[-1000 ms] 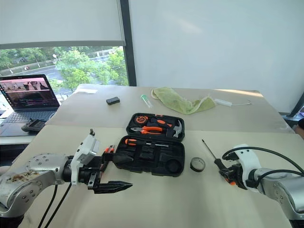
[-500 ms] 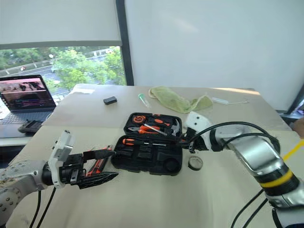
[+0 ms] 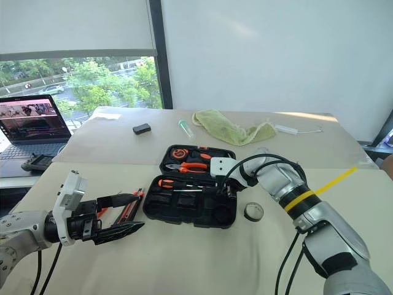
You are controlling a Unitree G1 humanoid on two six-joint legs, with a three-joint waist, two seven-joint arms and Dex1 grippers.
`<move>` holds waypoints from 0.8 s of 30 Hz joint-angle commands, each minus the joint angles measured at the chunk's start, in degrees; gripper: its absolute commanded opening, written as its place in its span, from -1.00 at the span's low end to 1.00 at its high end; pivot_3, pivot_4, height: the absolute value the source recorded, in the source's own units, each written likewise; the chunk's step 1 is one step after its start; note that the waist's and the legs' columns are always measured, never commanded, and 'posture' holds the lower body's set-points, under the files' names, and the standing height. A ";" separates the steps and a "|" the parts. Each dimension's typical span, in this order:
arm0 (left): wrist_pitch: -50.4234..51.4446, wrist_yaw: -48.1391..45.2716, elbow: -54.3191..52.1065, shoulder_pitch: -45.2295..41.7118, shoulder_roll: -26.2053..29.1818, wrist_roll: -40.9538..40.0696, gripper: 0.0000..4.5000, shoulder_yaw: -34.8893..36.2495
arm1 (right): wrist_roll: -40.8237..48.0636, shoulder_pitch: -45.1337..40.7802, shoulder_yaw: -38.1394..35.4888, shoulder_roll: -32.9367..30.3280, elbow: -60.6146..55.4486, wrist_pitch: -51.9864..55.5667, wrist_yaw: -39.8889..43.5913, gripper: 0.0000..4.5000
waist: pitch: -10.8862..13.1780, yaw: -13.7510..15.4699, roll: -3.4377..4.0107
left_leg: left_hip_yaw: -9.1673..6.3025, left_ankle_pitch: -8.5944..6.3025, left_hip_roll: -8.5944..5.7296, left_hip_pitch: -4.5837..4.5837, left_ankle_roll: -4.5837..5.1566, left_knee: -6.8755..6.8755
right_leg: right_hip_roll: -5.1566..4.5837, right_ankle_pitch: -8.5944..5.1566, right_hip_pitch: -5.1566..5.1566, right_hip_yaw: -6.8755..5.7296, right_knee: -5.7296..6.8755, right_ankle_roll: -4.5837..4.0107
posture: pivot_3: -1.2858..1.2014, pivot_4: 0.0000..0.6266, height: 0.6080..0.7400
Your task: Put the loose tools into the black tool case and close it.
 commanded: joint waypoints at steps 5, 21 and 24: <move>-1.50 0.35 -1.26 0.58 1.04 0.07 1.00 1.57 | -1.76 -0.52 -1.83 2.07 -2.06 6.15 2.65 -0.57 | 0.00 -0.25 0.01 | -0.02 -0.06 0.01 0.05 -0.11 -0.03 | -0.03 -0.02 -0.03 0.00 0.08 -0.04 | 0.03 -0.52 1.00; -2.38 -0.33 -0.15 -0.56 1.02 1.60 1.00 -0.75 | 2.72 3.06 -7.91 1.70 -12.08 16.86 5.87 0.42 | 0.00 -0.28 0.01 | 0.03 0.08 -0.01 -0.02 -0.40 -0.67 | -0.03 -0.08 -0.47 0.02 0.11 -0.16 | 0.03 -0.52 1.00; -2.59 -0.37 0.21 -0.74 0.74 2.08 1.00 -1.23 | 5.58 3.48 -10.63 1.18 -14.51 19.08 6.37 0.42 | 0.00 -0.35 0.01 | 0.03 0.10 0.01 -0.03 -0.43 -0.74 | 0.02 -0.10 -0.50 0.03 0.10 -0.19 | 0.03 -0.52 1.00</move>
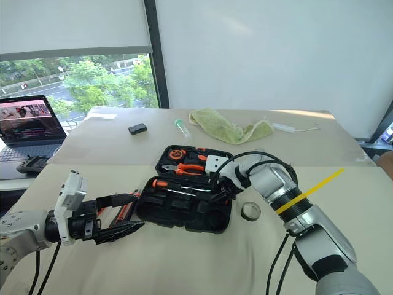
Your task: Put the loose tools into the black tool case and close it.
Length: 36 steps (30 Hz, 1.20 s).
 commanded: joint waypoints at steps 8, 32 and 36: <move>-3.38 1.48 1.77 -0.62 -1.20 1.74 1.00 -0.50 | 13.24 8.31 -17.93 5.08 -12.97 6.57 -10.11 -0.52 | -0.01 0.13 -0.02 | -0.01 0.01 0.00 0.00 0.01 0.01 | -0.01 0.00 0.02 0.01 0.02 0.00 | 0.03 -0.52 1.00; -7.68 -0.81 4.61 5.72 -1.38 5.27 1.00 2.67 | -7.44 24.19 -0.08 13.94 -1.35 -11.54 -34.73 -0.99 | -0.40 -0.17 -0.42 | -0.01 -0.07 0.11 1.37 0.17 -0.22 | 0.19 -0.32 0.95 0.05 0.58 -0.44 | 0.03 -0.52 1.00; -6.70 1.52 4.44 7.07 -2.48 4.31 1.00 4.80 | -1.87 25.80 -7.53 14.95 -7.66 -16.85 -35.44 -0.99 | -0.59 0.03 -0.67 | -0.04 -0.03 0.18 1.53 0.09 -0.21 | 0.21 -0.35 1.03 0.04 0.70 -0.51 | 0.03 -0.52 1.00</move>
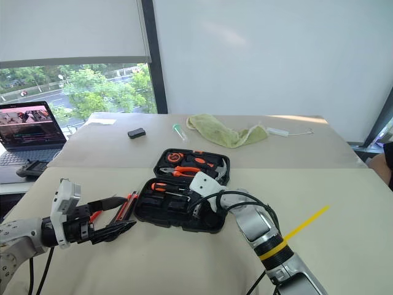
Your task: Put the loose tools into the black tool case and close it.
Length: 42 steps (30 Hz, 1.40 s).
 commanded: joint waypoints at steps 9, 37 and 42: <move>3.03 10.80 5.07 -0.95 -1.13 0.38 1.00 6.84 | 25.97 10.34 -18.18 -2.08 -24.47 3.95 7.64 -0.62 | 0.26 0.27 0.25 | -0.14 -0.01 0.02 -0.52 -0.02 0.00 | -0.10 0.01 -0.42 -0.04 -0.01 0.01 | 0.03 -0.52 1.00; 10.82 9.43 27.83 -19.39 12.56 22.50 -0.63 -18.88 | 44.93 29.78 -35.48 -23.37 -46.54 7.90 12.97 1.00 | 0.54 1.69 0.05 | -0.11 -0.05 0.10 -0.57 0.04 -0.04 | -0.71 0.00 -0.43 -0.08 -0.12 -0.01 | 0.03 -0.52 1.00; 5.42 2.13 23.67 -29.18 6.53 14.66 -0.81 -14.03 | 44.28 32.95 -37.09 -23.32 -48.48 7.44 10.49 1.00 | 0.61 2.96 -0.15 | -0.24 -0.01 0.07 -0.98 0.08 0.08 | -0.89 0.01 -0.61 -0.14 -0.15 0.01 | 0.03 -0.52 1.00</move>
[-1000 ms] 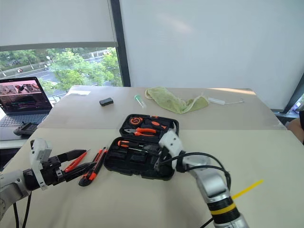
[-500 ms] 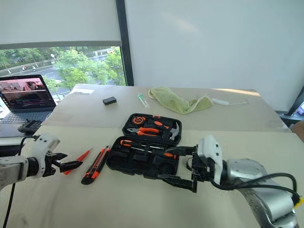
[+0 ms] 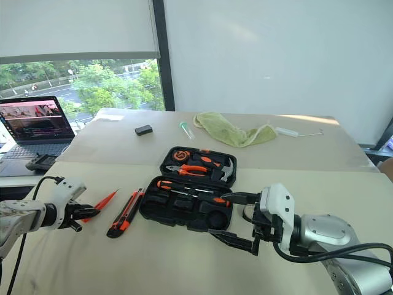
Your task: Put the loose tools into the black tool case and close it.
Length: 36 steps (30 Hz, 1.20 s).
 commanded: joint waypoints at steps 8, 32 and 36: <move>-23.29 -23.76 7.68 -28.01 -11.21 5.95 -0.81 -16.01 | 0.39 7.00 -6.78 -1.02 -7.20 -0.90 -5.48 1.00 | 0.09 0.89 -0.45 | 0.08 0.19 -0.39 -0.61 0.13 0.31 | 0.53 0.20 -0.31 -0.24 -0.03 0.19 | 0.03 -0.52 1.00; -60.71 -43.85 55.35 -50.14 -22.78 34.43 -0.81 -30.39 | 2.62 27.29 -19.68 1.42 -16.52 -1.20 -10.95 1.00 | 0.15 -0.56 -0.55 | 0.12 -0.36 -0.28 -0.65 1.04 1.17 | 0.75 0.50 0.30 -0.09 -0.64 0.92 | 0.03 -0.52 1.00; -61.78 -43.20 55.97 -50.46 -23.02 35.82 -0.81 -30.15 | 2.53 27.09 -19.56 1.22 -16.23 -1.35 -10.90 1.00 | 0.15 -0.60 -0.55 | 0.13 -0.35 -0.26 -0.60 1.03 1.15 | 0.77 0.50 0.30 -0.06 -0.59 0.92 | 0.03 -0.52 1.00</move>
